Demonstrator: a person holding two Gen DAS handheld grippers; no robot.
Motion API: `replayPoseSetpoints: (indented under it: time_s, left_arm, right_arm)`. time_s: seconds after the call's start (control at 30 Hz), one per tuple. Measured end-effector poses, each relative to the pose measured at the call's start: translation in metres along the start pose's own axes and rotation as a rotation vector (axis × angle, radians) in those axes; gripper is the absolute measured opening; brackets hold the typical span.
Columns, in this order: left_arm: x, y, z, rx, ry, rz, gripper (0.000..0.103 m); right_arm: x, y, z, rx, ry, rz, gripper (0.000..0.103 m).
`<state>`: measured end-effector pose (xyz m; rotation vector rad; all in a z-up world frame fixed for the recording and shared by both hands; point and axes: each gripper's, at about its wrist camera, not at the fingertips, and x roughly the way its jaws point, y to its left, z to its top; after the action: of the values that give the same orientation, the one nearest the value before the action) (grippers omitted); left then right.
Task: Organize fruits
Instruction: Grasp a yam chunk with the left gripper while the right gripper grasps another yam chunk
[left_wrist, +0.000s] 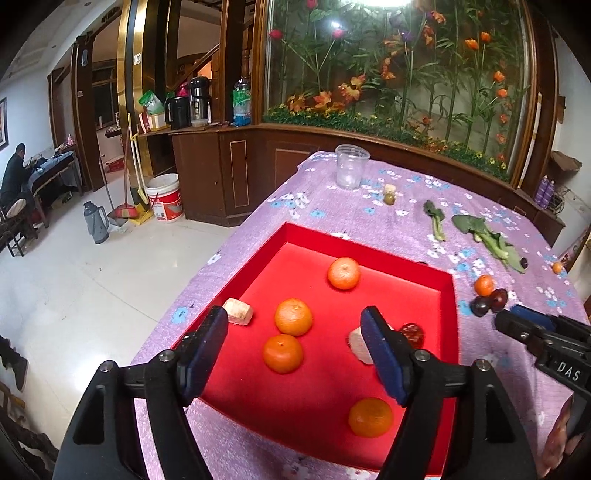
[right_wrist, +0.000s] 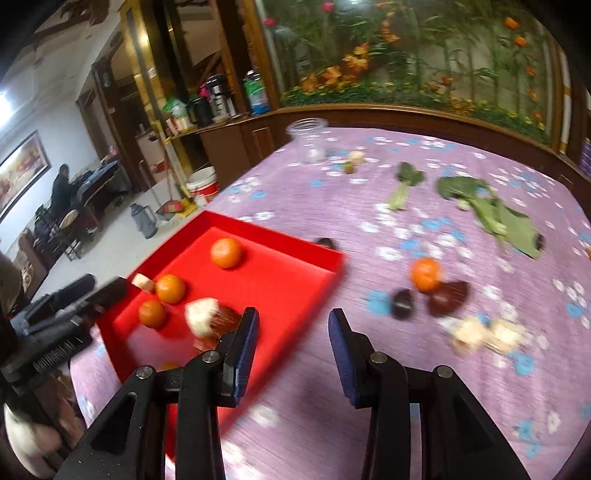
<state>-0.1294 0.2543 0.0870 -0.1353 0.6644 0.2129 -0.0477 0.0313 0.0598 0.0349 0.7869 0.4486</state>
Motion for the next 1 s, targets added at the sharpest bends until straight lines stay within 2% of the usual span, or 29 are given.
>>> replayPoseSetpoints:
  time_s: [0.2, 0.4, 0.6, 0.8, 0.9, 1.0]
  left_arm:
    - [-0.011, -0.019, 0.002, 0.000, -0.016, -0.069, 0.077]
    - [-0.010, -0.058, -0.002, 0.069, 0.005, -0.149, 0.077]
    - [0.007, -0.098, -0.005, 0.130, 0.073, -0.246, 0.077]
    - [0.028, -0.123, 0.007, 0.127, 0.125, -0.314, 0.077]
    - [0.038, -0.135, 0.014, 0.131, 0.145, -0.339, 0.077]
    - [0.046, -0.149, 0.018, 0.152, 0.157, -0.350, 0.077]
  right_arm:
    - [-0.035, -0.076, -0.019, 0.115, -0.027, -0.105, 0.044]
    - [-0.047, -0.121, -0.031, 0.183, -0.032, -0.143, 0.044]
    - [-0.034, -0.129, -0.031, 0.195, -0.019, -0.117, 0.044]
    - [-0.014, -0.121, -0.023, 0.149, -0.001, -0.082, 0.044]
    - [-0.006, -0.120, -0.020, 0.130, -0.003, -0.099, 0.044]
    - [-0.006, -0.135, -0.020, 0.185, -0.017, -0.109, 0.044]
